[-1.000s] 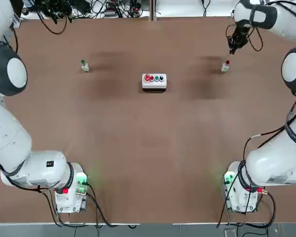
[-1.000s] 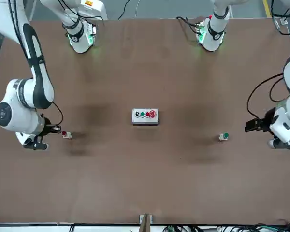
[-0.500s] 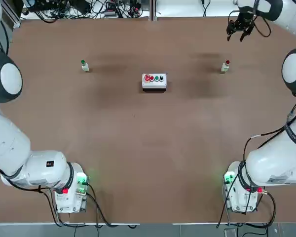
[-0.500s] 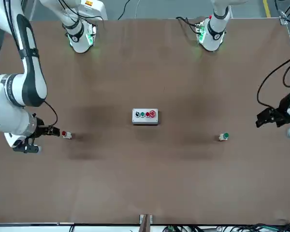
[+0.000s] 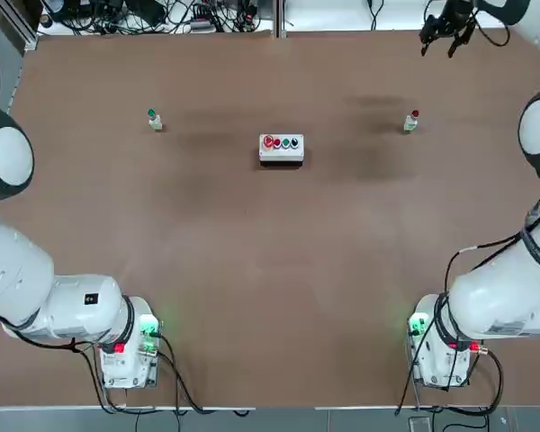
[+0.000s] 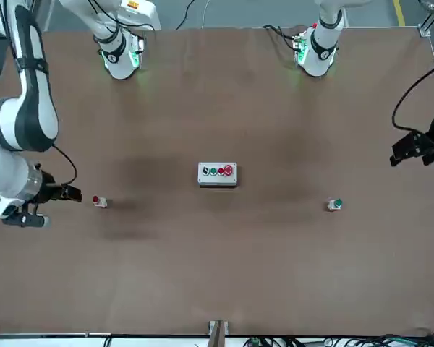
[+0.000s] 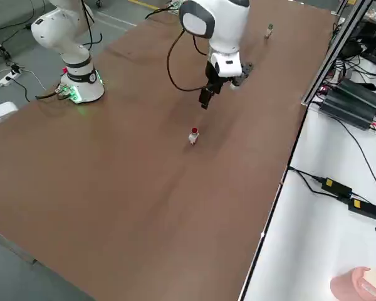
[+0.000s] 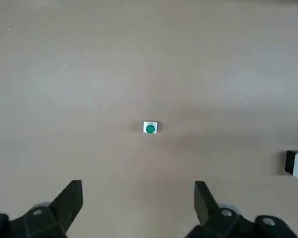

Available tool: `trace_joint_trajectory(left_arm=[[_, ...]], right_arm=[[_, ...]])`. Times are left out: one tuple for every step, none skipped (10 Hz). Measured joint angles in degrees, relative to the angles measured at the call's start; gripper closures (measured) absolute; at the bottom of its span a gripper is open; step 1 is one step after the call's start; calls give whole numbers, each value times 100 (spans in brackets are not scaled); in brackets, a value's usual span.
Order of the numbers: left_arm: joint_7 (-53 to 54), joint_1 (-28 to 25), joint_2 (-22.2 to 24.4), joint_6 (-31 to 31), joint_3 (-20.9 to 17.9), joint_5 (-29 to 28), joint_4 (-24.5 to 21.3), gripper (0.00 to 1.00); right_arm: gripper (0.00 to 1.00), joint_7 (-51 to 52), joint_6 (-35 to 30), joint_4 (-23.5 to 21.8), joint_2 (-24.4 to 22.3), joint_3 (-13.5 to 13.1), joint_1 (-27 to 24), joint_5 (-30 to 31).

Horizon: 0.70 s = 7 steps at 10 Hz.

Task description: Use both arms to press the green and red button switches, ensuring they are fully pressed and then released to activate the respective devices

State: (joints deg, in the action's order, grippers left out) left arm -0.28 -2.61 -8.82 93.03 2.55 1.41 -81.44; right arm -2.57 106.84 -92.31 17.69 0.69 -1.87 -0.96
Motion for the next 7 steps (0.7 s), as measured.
trace_joint_trajectory(left_arm=[[0,16,0,-132,1,0,74,1],[0,18,0,-251,1,0,160,1],[0,18,0,-307,-2,0,219,1],[1,18,0,-316,-5,-1,236,1],[1,17,-3,-318,-9,-1,237,1],[5,14,-6,-319,-16,-1,237,1],[37,9,-11,-319,-22,-2,237,1]], right_arm=[[0,0,-175,14,-205,0,2,0],[0,1,-338,20,-412,1,6,0],[0,2,-489,22,-616,4,22,1],[0,2,-656,25,-836,7,69,1],[0,-1,-889,26,-1075,9,146,1],[0,-10,-1110,22,-1308,11,231,1],[0,-21,-1304,20,-1508,11,292,1]])
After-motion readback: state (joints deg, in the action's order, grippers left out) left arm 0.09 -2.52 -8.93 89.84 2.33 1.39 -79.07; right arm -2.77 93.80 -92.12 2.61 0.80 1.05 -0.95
